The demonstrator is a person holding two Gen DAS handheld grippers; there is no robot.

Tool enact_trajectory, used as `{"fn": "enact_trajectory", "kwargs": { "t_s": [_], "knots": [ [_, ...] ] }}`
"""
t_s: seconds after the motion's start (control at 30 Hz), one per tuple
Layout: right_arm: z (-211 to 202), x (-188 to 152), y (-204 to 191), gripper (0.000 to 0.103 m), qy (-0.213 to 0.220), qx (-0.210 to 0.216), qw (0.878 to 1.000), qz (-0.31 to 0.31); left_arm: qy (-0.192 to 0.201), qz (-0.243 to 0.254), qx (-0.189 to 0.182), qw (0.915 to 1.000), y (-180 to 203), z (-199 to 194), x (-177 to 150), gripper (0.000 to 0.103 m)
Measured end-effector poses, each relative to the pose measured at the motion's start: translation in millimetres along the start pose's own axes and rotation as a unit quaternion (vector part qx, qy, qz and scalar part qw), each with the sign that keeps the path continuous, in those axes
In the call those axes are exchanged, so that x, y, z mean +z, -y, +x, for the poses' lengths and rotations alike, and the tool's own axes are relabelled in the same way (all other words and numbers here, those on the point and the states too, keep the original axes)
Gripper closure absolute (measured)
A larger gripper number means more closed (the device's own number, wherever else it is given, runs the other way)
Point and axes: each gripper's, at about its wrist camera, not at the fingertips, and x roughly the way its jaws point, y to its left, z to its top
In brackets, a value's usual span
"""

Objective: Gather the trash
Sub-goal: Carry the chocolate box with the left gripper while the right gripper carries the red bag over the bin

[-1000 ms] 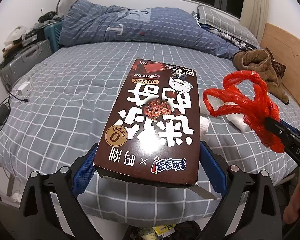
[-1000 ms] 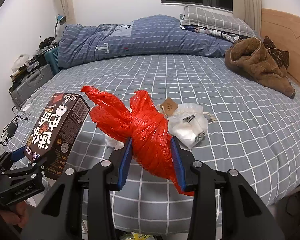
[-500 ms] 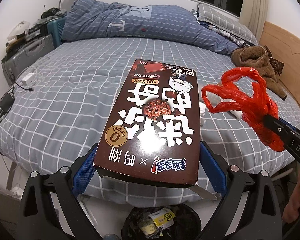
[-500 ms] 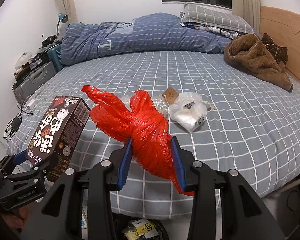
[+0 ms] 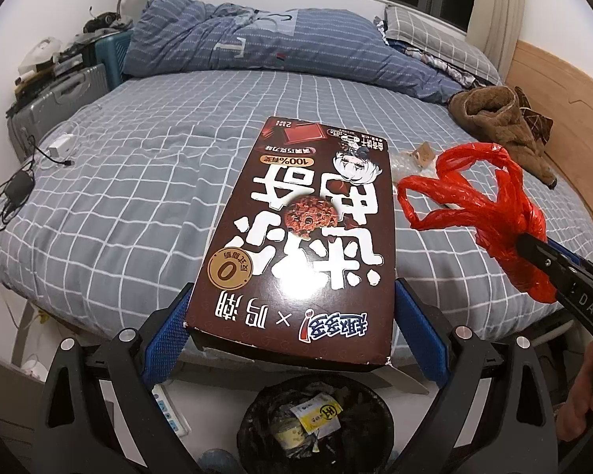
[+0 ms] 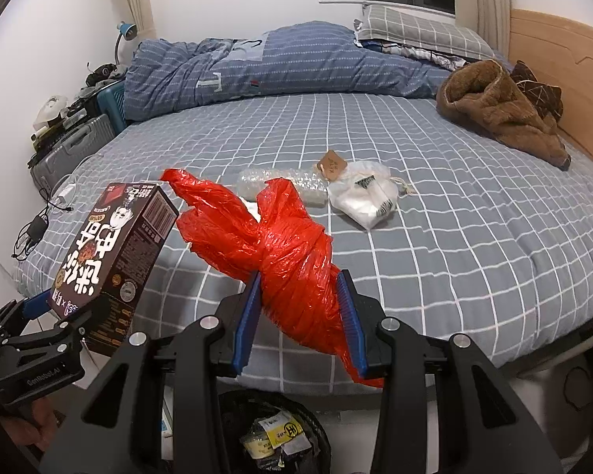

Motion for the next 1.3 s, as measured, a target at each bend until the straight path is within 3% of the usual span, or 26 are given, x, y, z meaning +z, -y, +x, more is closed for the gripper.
{"fn": "enact_trajectory", "kwargs": {
  "t_s": [0.77, 1.3],
  "knots": [
    [-39, -51, -1, 0.066, -0.019, -0.010, 1.000, -0.010, -0.016, -0.001, -0.003, 0.9999, 8, -34, -46, 0.010],
    [-52, -104, 4, 0.066, -0.062, -0.022, 0.998, -0.002, -0.056, 0.001, 0.002, 0.9984, 13, -46, -95, 0.010]
  ]
}}
